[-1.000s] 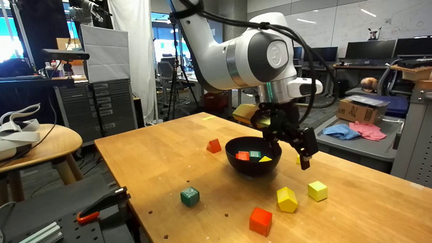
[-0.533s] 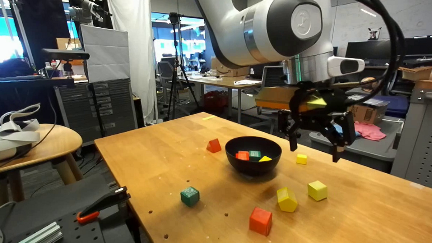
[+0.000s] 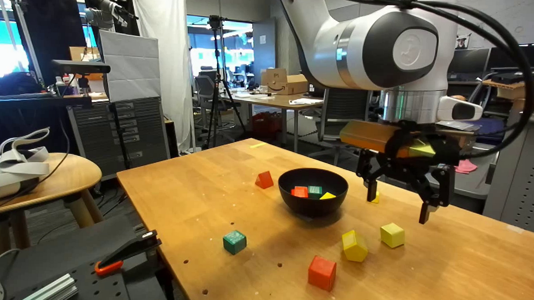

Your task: Put all the blocks one at a time in the bowl except the right yellow block farthest away from you

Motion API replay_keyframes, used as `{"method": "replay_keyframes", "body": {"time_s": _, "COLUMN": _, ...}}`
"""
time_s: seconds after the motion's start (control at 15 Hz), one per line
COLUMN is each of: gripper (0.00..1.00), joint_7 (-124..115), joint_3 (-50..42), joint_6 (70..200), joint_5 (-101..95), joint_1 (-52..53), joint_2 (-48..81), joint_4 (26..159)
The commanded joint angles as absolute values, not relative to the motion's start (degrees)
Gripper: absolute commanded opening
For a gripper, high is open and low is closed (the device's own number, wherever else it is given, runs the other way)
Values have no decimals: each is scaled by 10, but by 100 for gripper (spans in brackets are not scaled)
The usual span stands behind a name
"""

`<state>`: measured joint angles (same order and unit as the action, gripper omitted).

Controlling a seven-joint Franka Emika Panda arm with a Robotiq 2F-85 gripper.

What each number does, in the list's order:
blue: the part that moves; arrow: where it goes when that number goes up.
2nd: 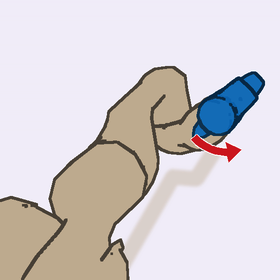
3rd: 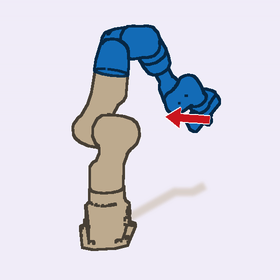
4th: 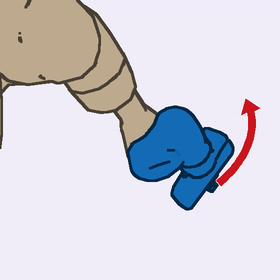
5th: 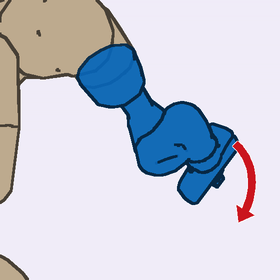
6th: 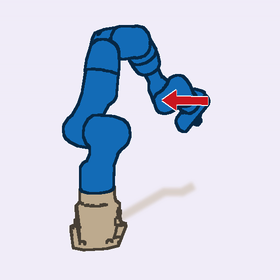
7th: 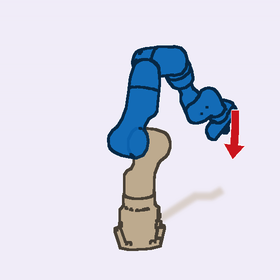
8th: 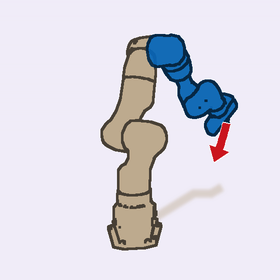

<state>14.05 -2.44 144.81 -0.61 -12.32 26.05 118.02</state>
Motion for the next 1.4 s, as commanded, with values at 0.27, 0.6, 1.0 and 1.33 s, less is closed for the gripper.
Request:
{"method": "replay_keyframes", "body": {"time_s": 0.27, "gripper": 100, "joint_7": -54, "joint_3": -75, "joint_6": 1449, "joint_5": -24, "joint_1": -48, "joint_2": 350, "joint_4": 1095}}
{"method": "replay_keyframes", "body": {"time_s": 0.6, "gripper": 95, "joint_7": -131, "joint_3": -114, "joint_6": 1459, "joint_5": -53, "joint_1": -11, "joint_2": 382, "joint_4": 1076}}
{"method": "replay_keyframes", "body": {"time_s": 1.0, "gripper": 45, "joint_7": -142, "joint_3": -119, "joint_6": 1449, "joint_5": -46, "joint_1": -15, "joint_2": 403, "joint_4": 1064}}
{"method": "replay_keyframes", "body": {"time_s": 1.33, "gripper": 9, "joint_7": -132, "joint_3": -120, "joint_6": 1442, "joint_5": -53, "joint_1": -10, "joint_2": 373, "joint_4": 1088}}
